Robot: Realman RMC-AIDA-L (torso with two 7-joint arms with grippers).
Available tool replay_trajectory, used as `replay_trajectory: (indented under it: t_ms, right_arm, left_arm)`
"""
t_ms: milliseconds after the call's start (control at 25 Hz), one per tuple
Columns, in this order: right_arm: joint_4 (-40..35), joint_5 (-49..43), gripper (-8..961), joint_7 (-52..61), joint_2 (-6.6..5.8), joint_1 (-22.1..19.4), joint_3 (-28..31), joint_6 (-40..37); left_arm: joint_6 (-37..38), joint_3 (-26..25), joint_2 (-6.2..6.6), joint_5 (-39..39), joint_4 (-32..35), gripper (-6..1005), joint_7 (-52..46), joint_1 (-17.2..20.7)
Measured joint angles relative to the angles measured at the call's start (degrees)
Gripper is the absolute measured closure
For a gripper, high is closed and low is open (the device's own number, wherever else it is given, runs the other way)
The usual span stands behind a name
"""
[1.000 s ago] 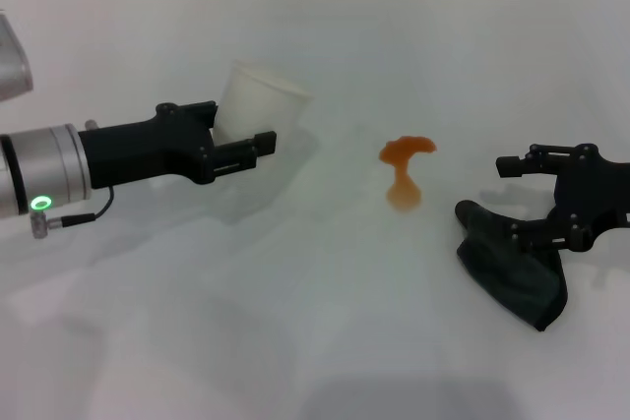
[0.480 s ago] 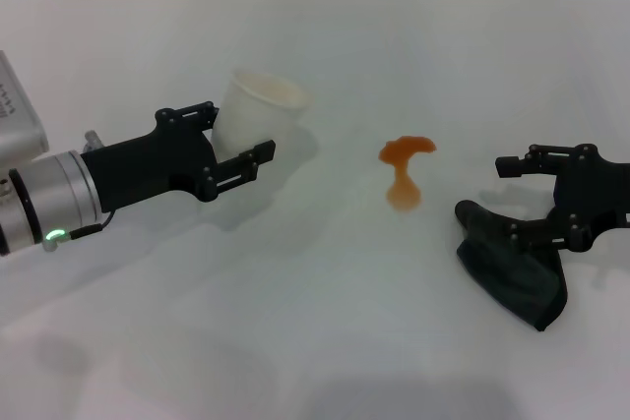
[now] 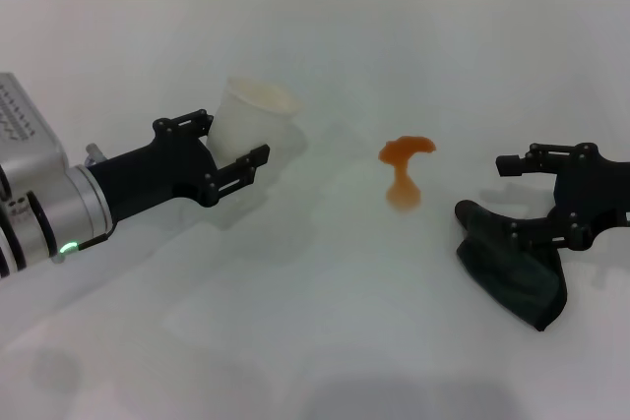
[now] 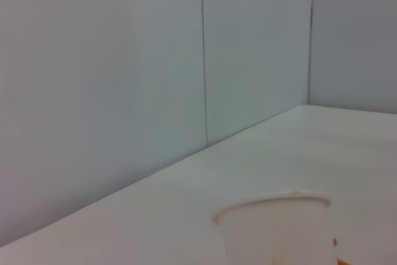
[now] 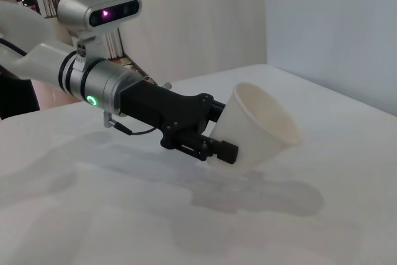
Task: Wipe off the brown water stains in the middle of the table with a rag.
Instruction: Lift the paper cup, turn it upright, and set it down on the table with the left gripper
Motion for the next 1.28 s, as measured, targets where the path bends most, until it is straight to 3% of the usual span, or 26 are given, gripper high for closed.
replay_trajectory:
  t_ms: [400, 1280]
  right_arm:
    - [0.1, 0.0, 128, -0.1, 0.00, 0.1, 0.0, 0.2]
    - [0.1, 0.0, 127, -0.1, 0.00, 0.4, 0.0, 0.4]
  left_arm:
    - [-3.0, -0.1, 0.00, -3.2, 2.3, 413, 8.6, 2.0]
    - [-12.0, 0.0, -0.01, -3.3, 7.8, 412, 14.1, 0.8]
